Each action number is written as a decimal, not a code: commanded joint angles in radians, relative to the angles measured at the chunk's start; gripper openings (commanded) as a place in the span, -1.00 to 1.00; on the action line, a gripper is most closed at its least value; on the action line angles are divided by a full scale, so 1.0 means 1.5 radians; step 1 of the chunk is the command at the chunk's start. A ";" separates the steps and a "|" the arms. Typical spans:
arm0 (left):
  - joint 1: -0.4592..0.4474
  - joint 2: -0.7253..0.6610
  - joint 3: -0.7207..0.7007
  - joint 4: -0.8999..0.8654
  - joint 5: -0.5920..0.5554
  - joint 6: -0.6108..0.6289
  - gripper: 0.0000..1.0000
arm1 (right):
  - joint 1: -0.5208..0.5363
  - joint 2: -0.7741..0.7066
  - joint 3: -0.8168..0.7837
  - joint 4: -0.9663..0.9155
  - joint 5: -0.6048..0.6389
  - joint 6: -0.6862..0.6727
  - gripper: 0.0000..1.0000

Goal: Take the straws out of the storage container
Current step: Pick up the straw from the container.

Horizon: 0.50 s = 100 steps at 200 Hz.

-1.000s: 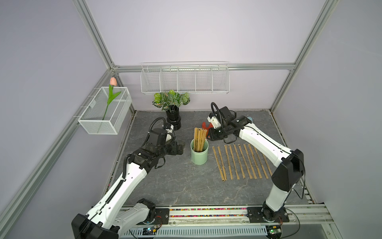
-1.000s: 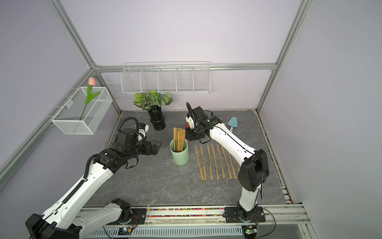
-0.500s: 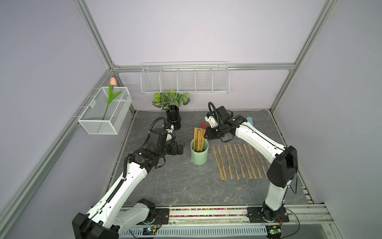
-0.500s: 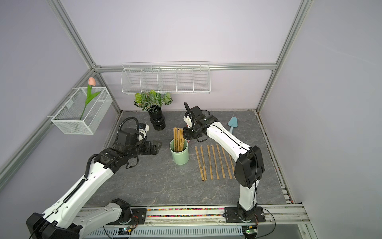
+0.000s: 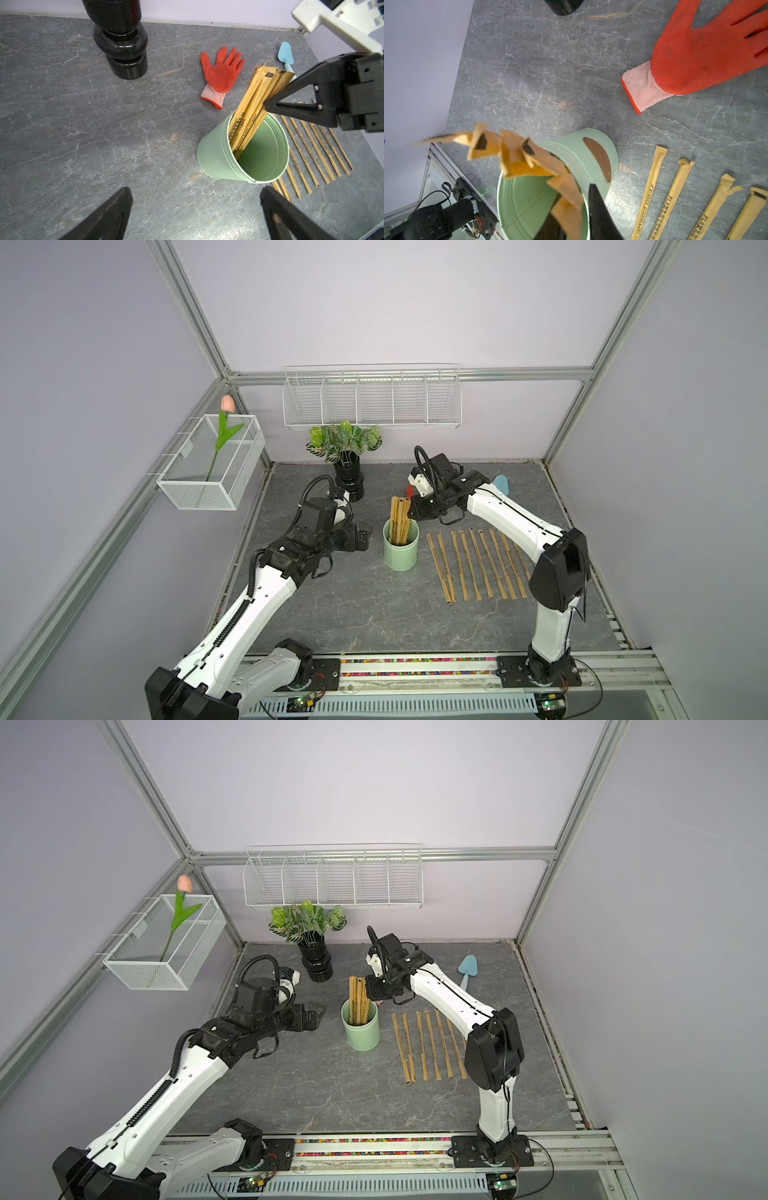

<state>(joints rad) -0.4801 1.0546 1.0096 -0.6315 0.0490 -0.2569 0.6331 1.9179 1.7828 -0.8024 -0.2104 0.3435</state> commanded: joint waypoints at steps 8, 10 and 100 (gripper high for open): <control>-0.003 0.003 0.008 -0.008 -0.002 0.008 0.99 | 0.002 0.002 0.015 -0.001 -0.007 0.002 -0.63; -0.003 0.003 0.009 -0.008 -0.002 0.008 0.99 | 0.003 0.001 0.014 -0.002 -0.007 0.001 -0.63; -0.003 0.002 0.008 -0.008 -0.002 0.008 0.99 | 0.005 -0.026 0.011 -0.014 -0.004 -0.002 -0.77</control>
<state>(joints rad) -0.4801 1.0546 1.0096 -0.6315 0.0490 -0.2565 0.6338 1.9175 1.7863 -0.8032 -0.2100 0.3439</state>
